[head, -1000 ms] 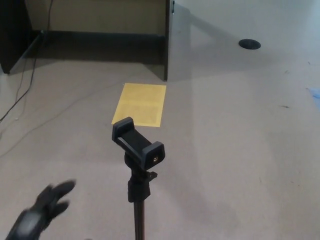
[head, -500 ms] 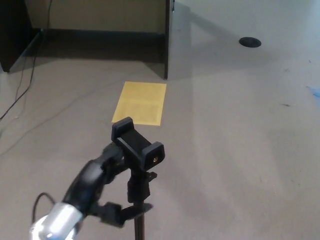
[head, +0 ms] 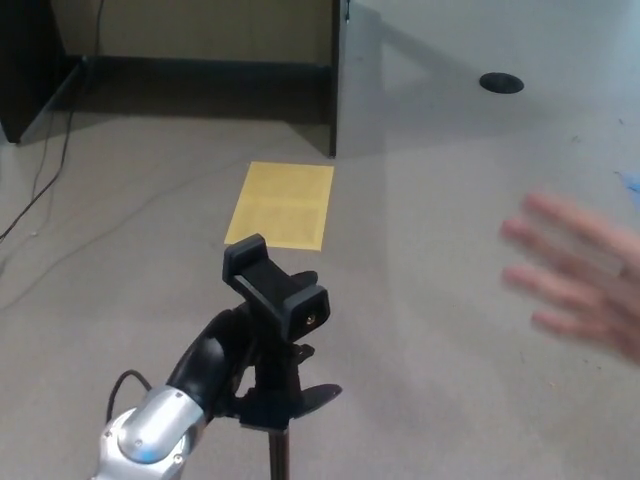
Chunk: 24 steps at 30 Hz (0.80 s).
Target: There is a tripod standing in front of the robot and the robot extends its left arm to grab it. It lifts the tripod and passes it to a person.
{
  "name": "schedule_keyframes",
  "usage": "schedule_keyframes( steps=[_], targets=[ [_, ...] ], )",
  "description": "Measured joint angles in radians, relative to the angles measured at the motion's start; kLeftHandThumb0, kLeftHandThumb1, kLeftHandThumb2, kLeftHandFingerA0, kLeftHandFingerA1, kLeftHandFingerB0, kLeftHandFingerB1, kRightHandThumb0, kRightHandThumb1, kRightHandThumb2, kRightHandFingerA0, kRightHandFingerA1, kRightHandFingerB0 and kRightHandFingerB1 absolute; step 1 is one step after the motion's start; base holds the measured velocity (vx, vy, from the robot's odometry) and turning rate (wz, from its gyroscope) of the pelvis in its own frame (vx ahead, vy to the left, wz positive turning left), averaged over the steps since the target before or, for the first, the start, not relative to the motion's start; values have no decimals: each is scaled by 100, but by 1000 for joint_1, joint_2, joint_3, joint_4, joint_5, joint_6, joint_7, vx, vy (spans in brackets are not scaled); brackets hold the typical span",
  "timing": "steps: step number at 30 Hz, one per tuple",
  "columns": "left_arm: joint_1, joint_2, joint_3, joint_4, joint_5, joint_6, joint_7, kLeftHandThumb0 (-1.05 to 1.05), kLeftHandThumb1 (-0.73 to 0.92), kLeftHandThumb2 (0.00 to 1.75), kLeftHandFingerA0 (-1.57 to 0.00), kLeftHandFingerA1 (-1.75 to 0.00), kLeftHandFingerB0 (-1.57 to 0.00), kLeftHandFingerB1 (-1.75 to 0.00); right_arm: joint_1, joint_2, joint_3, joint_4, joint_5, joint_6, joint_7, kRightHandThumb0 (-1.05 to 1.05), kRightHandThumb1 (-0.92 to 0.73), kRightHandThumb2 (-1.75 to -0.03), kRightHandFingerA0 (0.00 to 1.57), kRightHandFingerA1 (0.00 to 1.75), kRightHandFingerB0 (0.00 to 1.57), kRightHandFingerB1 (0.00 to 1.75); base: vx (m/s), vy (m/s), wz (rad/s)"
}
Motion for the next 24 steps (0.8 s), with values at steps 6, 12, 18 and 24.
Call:
schedule_keyframes(
  steps=[6,12,18,24],
  targets=[
    [-67,-12,-9,125,11,-10,7,-56,40,66,-12,-41,-5,-22,-9,0,-2,1,-3,0,0,-38,-69,-60,80,47,57,39,0,0,0],
    [-107,-12,-10,233,24,-21,17,-58,40,68,-14,-42,-5,-24,-18,-2,-4,-4,-2,1,8,-40,-69,-61,73,43,56,38,0,0,0],
    [-96,-14,-11,246,37,-34,24,-30,27,85,-2,-48,0,-48,-19,-3,-3,-5,-3,2,19,-40,-70,-60,76,44,56,38,0,0,0],
    [-56,-35,-31,250,51,-43,36,-29,29,85,-3,-47,0,-48,-1,-3,5,-1,-4,0,28,-40,-69,-62,78,47,56,39,0,0,0]
  ],
)
